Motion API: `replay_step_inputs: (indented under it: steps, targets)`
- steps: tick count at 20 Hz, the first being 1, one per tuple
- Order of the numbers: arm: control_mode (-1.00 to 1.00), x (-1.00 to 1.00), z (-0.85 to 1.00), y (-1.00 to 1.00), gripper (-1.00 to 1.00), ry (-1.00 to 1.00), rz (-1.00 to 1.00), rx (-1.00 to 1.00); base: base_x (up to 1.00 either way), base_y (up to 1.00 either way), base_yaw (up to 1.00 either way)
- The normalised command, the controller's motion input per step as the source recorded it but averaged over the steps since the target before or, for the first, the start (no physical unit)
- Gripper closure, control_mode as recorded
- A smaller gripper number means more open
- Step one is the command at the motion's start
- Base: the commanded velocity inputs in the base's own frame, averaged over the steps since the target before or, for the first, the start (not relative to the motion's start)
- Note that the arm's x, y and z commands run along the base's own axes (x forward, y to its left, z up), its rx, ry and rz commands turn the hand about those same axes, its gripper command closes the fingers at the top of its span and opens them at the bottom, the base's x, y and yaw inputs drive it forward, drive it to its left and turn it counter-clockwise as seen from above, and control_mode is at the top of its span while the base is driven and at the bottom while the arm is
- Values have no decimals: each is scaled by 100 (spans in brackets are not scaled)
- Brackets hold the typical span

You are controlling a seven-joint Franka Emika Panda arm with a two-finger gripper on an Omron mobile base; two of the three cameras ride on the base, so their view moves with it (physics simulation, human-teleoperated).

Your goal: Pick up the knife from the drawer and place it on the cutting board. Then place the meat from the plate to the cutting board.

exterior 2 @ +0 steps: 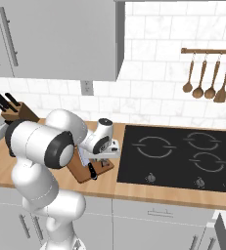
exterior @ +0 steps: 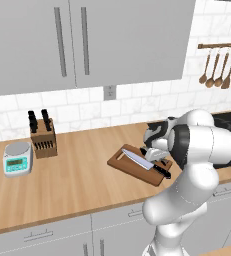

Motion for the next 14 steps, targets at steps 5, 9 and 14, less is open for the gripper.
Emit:
replay_step_inputs:
  steps: [5,9,14]
  targets:
    - [-100,0,0,0,-100,0,0,0,0,0,0]
    - [-100,-2,9,0,-100,0,-1,0,0,0,0]
    - [-100,-9,46,1,-100,0,-3,1,0,0,0]
